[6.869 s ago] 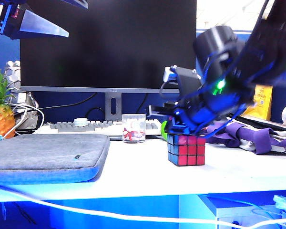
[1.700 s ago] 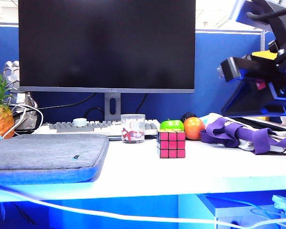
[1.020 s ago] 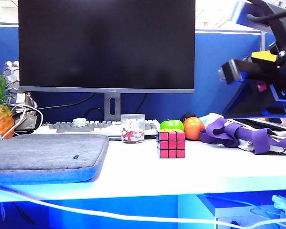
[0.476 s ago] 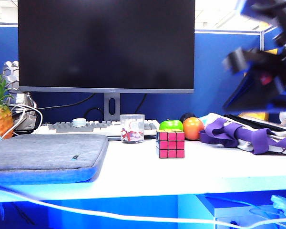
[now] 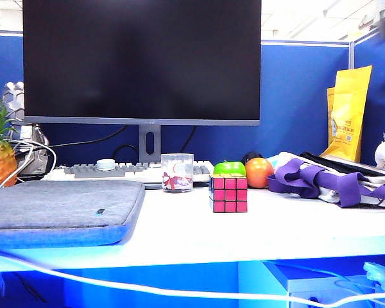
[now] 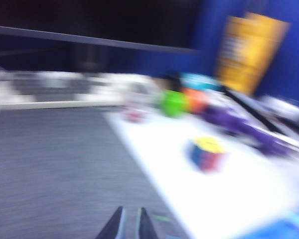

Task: Rotate the Rubik's Cube so that its red face is facing towards you.

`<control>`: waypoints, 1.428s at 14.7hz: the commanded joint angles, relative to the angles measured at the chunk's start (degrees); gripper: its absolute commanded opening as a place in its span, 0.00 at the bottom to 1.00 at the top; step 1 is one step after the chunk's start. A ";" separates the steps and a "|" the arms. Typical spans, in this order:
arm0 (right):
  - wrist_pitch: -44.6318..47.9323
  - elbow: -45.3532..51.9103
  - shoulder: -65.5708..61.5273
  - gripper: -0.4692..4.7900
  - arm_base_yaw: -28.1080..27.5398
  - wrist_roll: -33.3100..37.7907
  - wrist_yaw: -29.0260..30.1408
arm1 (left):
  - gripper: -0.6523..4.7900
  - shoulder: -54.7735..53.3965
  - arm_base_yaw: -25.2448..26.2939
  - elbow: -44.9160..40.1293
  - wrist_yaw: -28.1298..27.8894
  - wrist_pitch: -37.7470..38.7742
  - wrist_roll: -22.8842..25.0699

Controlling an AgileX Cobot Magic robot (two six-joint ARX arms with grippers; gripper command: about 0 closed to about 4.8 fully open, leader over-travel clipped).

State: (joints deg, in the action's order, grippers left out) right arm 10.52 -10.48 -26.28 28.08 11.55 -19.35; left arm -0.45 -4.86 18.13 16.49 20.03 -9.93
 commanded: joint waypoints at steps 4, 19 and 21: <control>1.05 -0.17 15.06 0.11 -14.88 0.00 0.02 | 0.21 0.07 6.38 -4.63 0.28 -0.37 0.07; -5.81 -0.15 26.16 0.11 -23.12 0.00 0.04 | 0.22 0.04 6.40 -7.15 0.26 4.00 0.07; -4.87 3.87 26.16 0.11 -22.91 0.00 0.55 | 0.22 0.07 6.40 -7.82 0.24 3.50 0.07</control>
State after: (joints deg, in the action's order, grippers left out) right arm 4.91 -8.88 -0.10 4.93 11.55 -19.38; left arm -0.43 1.50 10.66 16.49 24.38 -9.93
